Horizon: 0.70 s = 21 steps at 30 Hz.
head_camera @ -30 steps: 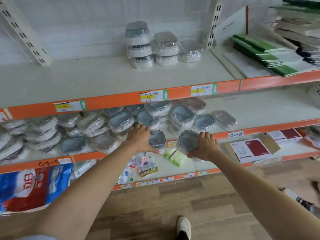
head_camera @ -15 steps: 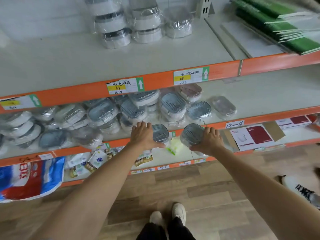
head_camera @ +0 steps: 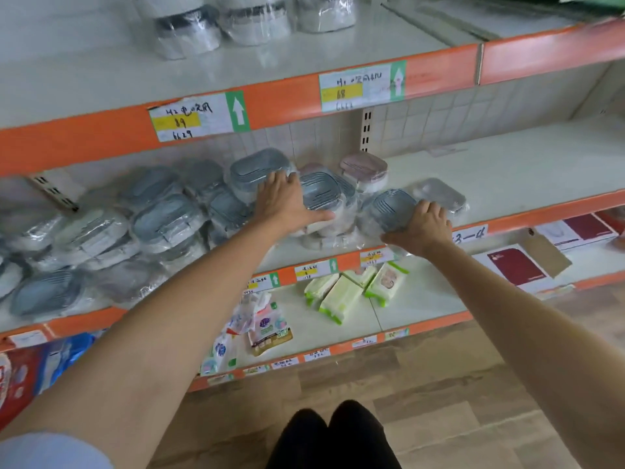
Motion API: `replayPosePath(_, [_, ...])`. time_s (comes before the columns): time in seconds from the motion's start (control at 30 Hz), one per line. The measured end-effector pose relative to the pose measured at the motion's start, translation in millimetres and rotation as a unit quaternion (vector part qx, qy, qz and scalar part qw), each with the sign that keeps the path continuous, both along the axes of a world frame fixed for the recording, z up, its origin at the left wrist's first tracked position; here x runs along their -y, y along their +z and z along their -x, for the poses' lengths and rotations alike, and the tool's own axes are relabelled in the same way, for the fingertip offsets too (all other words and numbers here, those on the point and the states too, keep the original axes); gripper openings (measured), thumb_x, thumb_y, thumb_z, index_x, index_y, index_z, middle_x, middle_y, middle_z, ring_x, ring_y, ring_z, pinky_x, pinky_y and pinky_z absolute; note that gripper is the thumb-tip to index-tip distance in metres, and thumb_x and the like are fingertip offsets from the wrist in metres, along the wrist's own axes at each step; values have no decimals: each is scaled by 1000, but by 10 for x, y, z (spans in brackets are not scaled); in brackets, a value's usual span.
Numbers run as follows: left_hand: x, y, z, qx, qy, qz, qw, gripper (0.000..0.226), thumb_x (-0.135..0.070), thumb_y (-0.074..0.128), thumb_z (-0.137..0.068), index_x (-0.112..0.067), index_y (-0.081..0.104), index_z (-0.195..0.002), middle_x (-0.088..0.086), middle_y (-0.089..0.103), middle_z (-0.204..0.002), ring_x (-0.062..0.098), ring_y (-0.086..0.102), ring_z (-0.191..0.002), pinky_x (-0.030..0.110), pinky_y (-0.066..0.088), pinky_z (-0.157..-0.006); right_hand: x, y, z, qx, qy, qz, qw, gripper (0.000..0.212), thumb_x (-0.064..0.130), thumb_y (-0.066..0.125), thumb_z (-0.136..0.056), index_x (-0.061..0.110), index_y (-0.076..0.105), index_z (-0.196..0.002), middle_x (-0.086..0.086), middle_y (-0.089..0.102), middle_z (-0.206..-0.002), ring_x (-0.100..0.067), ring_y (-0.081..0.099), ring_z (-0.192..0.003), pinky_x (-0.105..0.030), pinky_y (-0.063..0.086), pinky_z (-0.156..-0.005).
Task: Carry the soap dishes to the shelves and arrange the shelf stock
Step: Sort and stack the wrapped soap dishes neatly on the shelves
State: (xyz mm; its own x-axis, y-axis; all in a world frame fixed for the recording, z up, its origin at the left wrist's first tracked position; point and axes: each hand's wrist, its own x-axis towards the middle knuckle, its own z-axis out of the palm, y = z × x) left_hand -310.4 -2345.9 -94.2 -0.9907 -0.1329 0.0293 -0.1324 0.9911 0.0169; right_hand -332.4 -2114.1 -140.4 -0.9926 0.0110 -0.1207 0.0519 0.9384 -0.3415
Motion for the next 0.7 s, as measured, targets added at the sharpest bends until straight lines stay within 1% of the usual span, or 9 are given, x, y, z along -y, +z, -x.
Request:
replayPosePath(0.07, [-38, -24, 133, -6, 1, -9, 1000, 105, -82, 57, -65, -4, 43, -134, 17, 44, -137, 31, 37, -127, 41, 34, -103, -49, -60, 110, -8, -13, -9, 1000, 100, 53, 77, -67, 1, 28, -137, -17, 34, -139, -32, 29, -133, -41, 27, -108])
replayPosePath(0.2, [-102, -34, 454, -32, -9, -27, 999, 101, -81, 59, -64, -6, 49, -129, 16, 49, -131, 31, 40, -124, 40, 36, -102, -132, -178, 345, -9, -36, -14, 999, 102, 53, 76, -68, 0, 25, -139, -18, 33, -140, -33, 28, -134, -41, 26, -109])
replayPosePath(0.33, [-165, -28, 725, -38, -26, -29, 999, 99, -81, 59, -65, -8, 50, -132, 16, 45, -132, 32, 40, -124, 40, 37, -101, -115, -279, 601, -32, -12, -23, 999, 98, 55, 73, -71, 1, 27, -138, -19, 35, -138, -34, 32, -130, -41, 29, -107])
replayPosePath(0.43, [-202, -86, 832, -26, -39, -29, 998, 96, -82, 57, -65, -12, 53, -131, 15, 45, -128, 32, 43, -121, 39, 40, -100, -34, -380, 735, -47, 10, -26, 999, 94, 54, 70, -73, 1, 26, -138, -18, 36, -136, -33, 33, -128, -42, 30, -106])
replayPosePath(0.53, [-192, -127, 879, -33, -42, -29, 998, 97, -82, 54, -67, -10, 51, -132, 14, 46, -130, 31, 42, -123, 39, 38, -101, 14, -503, 801, -45, 22, -18, 999, 97, 54, 68, -74, 0, 22, -141, -19, 32, -141, -34, 30, -132, -43, 29, -108])
replayPosePath(0.6, [-183, -129, 879, -36, -47, -29, 998, 98, -82, 53, -68, -9, 50, -133, 13, 46, -132, 30, 41, -125, 38, 37, -102, 23, -528, 827, -40, 26, -36, 998, 97, 54, 67, -75, 0, 20, -142, -20, 30, -142, -34, 29, -132, -43, 29, -109])
replayPosePath(0.7, [-195, -123, 862, -41, -50, -36, 997, 99, -80, 54, -70, -6, 47, -135, 13, 45, -134, 30, 39, -128, 39, 35, -104, 27, -466, 863, -45, 33, -86, 995, 91, 56, 64, -77, 1, 26, -139, -18, 34, -137, -33, 32, -128, -40, 30, -106])
